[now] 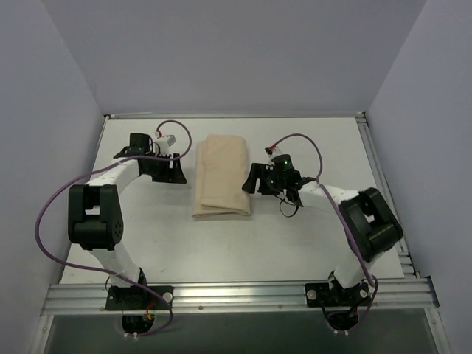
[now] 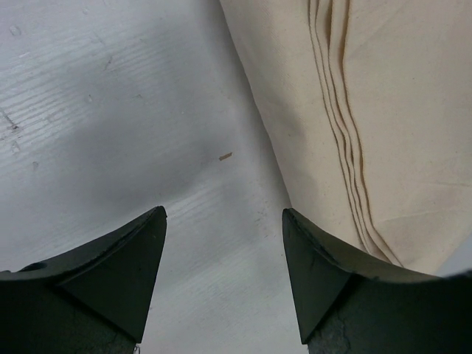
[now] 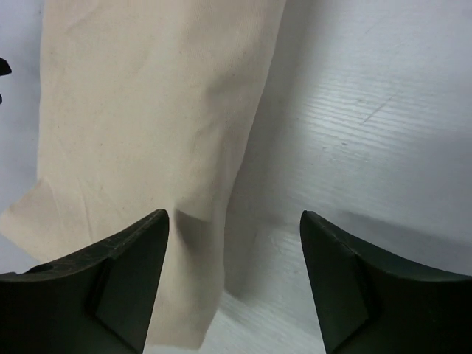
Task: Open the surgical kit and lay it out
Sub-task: Move the surgical kit at the center of the board, then open the surgical kit at the center of the board.
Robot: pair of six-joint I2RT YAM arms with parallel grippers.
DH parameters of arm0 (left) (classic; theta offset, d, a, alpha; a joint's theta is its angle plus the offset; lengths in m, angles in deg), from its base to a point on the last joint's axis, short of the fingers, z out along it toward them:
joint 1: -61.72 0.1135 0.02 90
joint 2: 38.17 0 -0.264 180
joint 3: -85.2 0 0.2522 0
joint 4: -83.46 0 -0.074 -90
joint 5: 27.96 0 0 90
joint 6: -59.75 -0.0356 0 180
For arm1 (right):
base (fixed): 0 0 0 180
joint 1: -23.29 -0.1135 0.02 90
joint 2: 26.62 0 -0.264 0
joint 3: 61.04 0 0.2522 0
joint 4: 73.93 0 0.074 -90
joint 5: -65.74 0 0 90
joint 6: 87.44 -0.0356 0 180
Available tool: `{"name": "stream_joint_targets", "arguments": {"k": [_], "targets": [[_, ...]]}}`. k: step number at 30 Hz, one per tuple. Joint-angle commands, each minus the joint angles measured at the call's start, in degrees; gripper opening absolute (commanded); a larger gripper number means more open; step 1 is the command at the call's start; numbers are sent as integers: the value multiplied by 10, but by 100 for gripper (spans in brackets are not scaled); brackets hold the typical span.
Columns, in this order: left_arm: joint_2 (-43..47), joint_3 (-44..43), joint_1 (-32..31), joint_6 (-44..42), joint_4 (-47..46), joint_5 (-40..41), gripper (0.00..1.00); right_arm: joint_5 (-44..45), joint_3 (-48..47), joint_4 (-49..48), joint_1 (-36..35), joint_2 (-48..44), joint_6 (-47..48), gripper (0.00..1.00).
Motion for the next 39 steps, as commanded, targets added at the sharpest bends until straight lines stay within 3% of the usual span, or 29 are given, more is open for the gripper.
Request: {"name": "stream_joint_targets", "arguments": {"k": [1, 3, 6, 10, 14, 21, 32, 39], "targets": [[30, -23, 9, -16, 6, 21, 73, 162, -70, 153, -37, -125, 100, 69], [39, -29, 19, -22, 11, 22, 73, 291, -98, 204, -107, -163, 152, 71], [51, -37, 40, -29, 25, 22, 73, 344, -137, 215, -174, -158, 185, 67], [72, -32, 45, -39, 29, 41, 73, 399, -214, 263, -307, -71, 266, 62], [84, -31, 45, -47, 36, 42, 73, 452, -305, 337, -385, 34, 310, 61], [95, -23, 45, -45, 30, 43, 73, 529, -404, 404, -396, 145, 317, 58], [92, -29, 45, -49, 29, 50, 73, 522, -399, 371, -393, 148, 341, 49], [89, -31, 46, -48, 28, 53, 73, 512, -404, 352, -370, 162, 349, 37]]}}
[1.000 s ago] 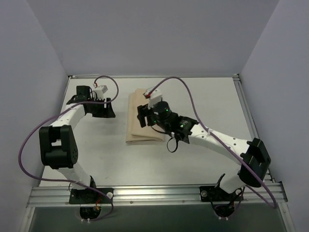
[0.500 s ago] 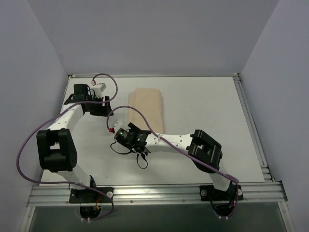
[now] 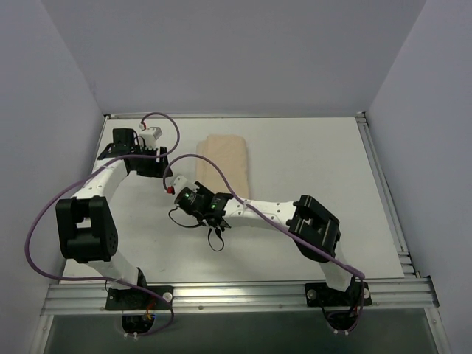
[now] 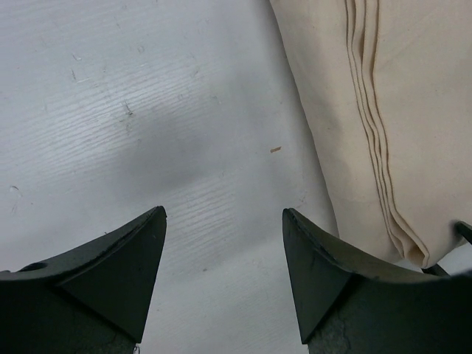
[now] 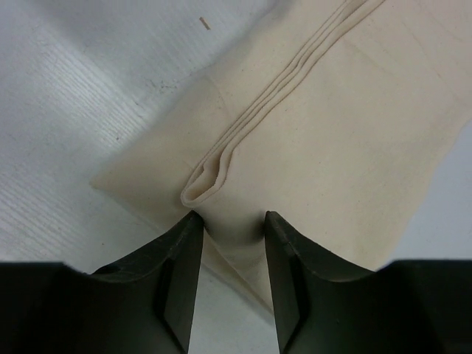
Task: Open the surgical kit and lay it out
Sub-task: Open the surgical kit at the center of the board.
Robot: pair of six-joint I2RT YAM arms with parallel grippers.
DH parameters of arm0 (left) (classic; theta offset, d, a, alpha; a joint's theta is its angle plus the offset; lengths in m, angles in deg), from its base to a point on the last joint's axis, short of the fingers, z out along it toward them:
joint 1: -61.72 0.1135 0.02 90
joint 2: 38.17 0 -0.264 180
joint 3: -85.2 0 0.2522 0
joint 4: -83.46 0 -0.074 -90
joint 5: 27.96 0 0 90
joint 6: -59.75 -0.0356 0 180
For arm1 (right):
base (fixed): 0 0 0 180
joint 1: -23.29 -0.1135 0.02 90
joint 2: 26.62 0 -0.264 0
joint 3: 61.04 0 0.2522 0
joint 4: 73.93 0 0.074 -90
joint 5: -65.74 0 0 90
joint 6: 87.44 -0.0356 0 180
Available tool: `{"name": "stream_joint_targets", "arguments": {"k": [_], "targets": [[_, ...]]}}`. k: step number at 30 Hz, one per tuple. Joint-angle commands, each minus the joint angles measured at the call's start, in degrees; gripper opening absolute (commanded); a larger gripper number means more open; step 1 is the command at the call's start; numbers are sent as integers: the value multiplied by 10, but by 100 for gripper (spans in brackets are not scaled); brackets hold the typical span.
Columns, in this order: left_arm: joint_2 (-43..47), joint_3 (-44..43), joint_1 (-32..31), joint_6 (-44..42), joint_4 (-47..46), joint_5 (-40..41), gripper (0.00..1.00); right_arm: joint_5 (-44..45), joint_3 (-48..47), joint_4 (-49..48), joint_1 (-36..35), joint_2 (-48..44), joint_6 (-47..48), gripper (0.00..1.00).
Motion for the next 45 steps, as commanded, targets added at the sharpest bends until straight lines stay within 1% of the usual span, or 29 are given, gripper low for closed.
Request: {"name": "stream_joint_targets", "arguments": {"k": [1, 5, 10, 11, 12, 14, 18, 20, 22, 23, 25, 26, 28, 29, 30, 31, 32, 33, 34, 36, 37, 38, 40, 41, 44, 45], "targets": [[20, -21, 1, -7, 2, 2, 73, 8, -14, -9, 14, -9, 11, 34], [21, -20, 0, -8, 2, 2, 73, -3, -16, -10, 19, -4, 13, 32], [22, -19, 1, -9, 1, 4, 73, -21, -15, -19, 20, -4, 18, 24], [22, -19, 0, -9, 1, 4, 73, -25, -14, -23, 20, -4, 20, 21], [21, -19, 0, -9, 0, 4, 73, -30, -14, -26, 20, -3, 21, 11], [22, -19, 1, -9, 0, 4, 73, -29, -16, -29, 20, -3, 21, 1], [25, -20, 0, -15, 0, 7, 73, -25, -7, -43, 40, -29, -1, 0], [24, -22, 0, -16, 0, 8, 73, -37, 8, -68, 72, -64, -24, 0], [25, -26, -1, -19, 0, 10, 73, -38, 41, -85, 95, -89, -50, 0], [24, -27, -1, -20, 0, 9, 73, -35, 52, -115, 118, -114, -70, 0], [24, -32, -6, -23, 2, 12, 73, -29, 90, -130, 143, -138, -100, 0], [24, -38, -9, -26, 3, 15, 73, -28, 104, -140, 172, -161, -137, 0], [24, -44, -22, -31, 7, 23, 73, -27, 158, -148, 203, -188, -181, 0], [25, -52, -37, -38, 9, 26, 73, -28, 179, -154, 219, -215, -202, 0], [27, -55, -45, -41, 12, 28, 73, -24, 203, -158, 248, -230, -242, 0], [28, -59, -62, -45, 15, 32, 73, -22, 256, -162, 262, -246, -261, 0], [29, -63, -72, -53, 17, 35, 73, -21, 282, -171, 275, -281, -280, 0], [30, -71, -84, -57, 22, 37, 75, -19, 308, -173, 298, -297, -318, 0], [32, -75, -97, -63, 25, 40, 75, -19, 358, -175, 310, -312, -336, 0], [33, -85, -144, -84, 38, 59, 77, -8, 406, -178, 332, -359, -384, 0], [33, -88, -164, -93, 41, 69, 79, -4, 449, -178, 336, -387, -397, 0], [32, -89, -203, -109, 46, 89, 79, 2, 468, -176, 341, -400, -410, 0], [29, -91, -246, -125, 49, 112, 80, 14, 502, -174, 351, -431, -439, 0], [22, -93, -290, -141, 51, 137, 81, 17, 533, -179, 352, -439, -447, 0], [1, -96, -352, -161, 45, 175, 81, -3, 580, -212, 353, -451, -470, 0], [-5, -97, -386, -165, 41, 196, 81, -3, 585, -210, 354, -448, -478, 0]]}}
